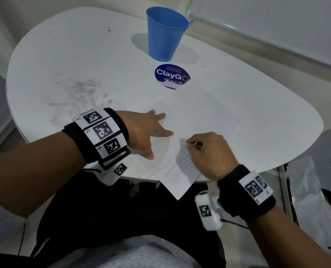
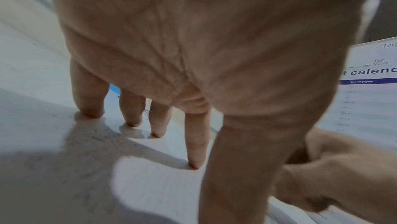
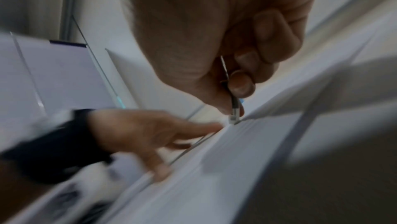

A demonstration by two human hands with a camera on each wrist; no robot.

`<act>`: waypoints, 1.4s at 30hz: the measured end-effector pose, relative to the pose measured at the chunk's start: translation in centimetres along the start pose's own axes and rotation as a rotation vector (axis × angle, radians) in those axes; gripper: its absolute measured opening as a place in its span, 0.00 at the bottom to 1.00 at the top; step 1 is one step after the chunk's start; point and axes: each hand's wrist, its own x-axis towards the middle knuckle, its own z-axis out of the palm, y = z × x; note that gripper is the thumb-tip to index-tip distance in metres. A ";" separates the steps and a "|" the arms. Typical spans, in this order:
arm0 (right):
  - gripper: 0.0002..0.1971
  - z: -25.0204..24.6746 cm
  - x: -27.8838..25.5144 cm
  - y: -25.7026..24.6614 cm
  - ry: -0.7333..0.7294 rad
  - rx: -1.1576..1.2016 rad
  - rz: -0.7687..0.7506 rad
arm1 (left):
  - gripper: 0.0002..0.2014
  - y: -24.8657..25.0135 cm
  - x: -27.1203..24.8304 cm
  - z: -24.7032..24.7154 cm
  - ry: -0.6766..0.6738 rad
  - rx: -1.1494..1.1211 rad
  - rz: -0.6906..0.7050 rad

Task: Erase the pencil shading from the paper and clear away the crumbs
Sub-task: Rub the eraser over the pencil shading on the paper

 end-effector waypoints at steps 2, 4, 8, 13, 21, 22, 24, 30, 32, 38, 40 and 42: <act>0.08 0.4 -1.1 -1.2 -0.092 0.006 -0.062 | 0.43 0.1 0.0 0.1 -0.004 -0.001 -0.001; 0.09 0.0 -0.4 -0.6 -0.088 -0.003 -0.029 | 0.43 0.1 0.0 0.1 0.002 -0.001 0.001; 0.09 -0.5 0.4 0.6 0.009 0.004 0.041 | 0.43 0.1 0.0 0.1 0.007 -0.014 0.000; 0.09 -0.4 0.3 0.3 -0.036 0.000 0.024 | 0.43 0.2 -0.1 0.1 -0.004 -0.030 -0.003; 0.10 -0.5 0.3 0.5 -0.067 -0.003 0.018 | 0.43 0.1 -0.1 0.2 0.006 -0.051 -0.003; 0.10 -0.7 0.8 1.0 -0.012 0.013 0.065 | 0.43 0.2 -0.1 0.2 0.006 -0.047 -0.003; 0.09 -0.7 1.1 1.4 0.092 0.025 0.117 | 0.42 0.1 0.0 0.3 0.008 -0.041 -0.004; 0.09 0.9 -0.2 -1.0 -0.097 0.051 -0.062 | 0.43 0.0 0.2 0.3 0.010 -0.052 -0.002; 0.09 0.2 1.3 0.2 0.025 0.046 0.012 | 0.43 0.2 0.1 0.2 0.010 -0.051 -0.002; 0.08 0.7 0.2 -0.7 -0.089 0.065 -0.045 | 0.43 0.3 -0.1 0.1 0.005 -0.059 0.006; 0.09 0.5 1.2 -0.3 -0.036 0.078 -0.007 | 0.43 0.4 -0.3 0.0 0.004 -0.056 0.001; 0.09 0.3 1.7 0.0 0.049 0.081 0.029 | 0.43 0.5 -0.3 0.0 0.007 -0.048 0.001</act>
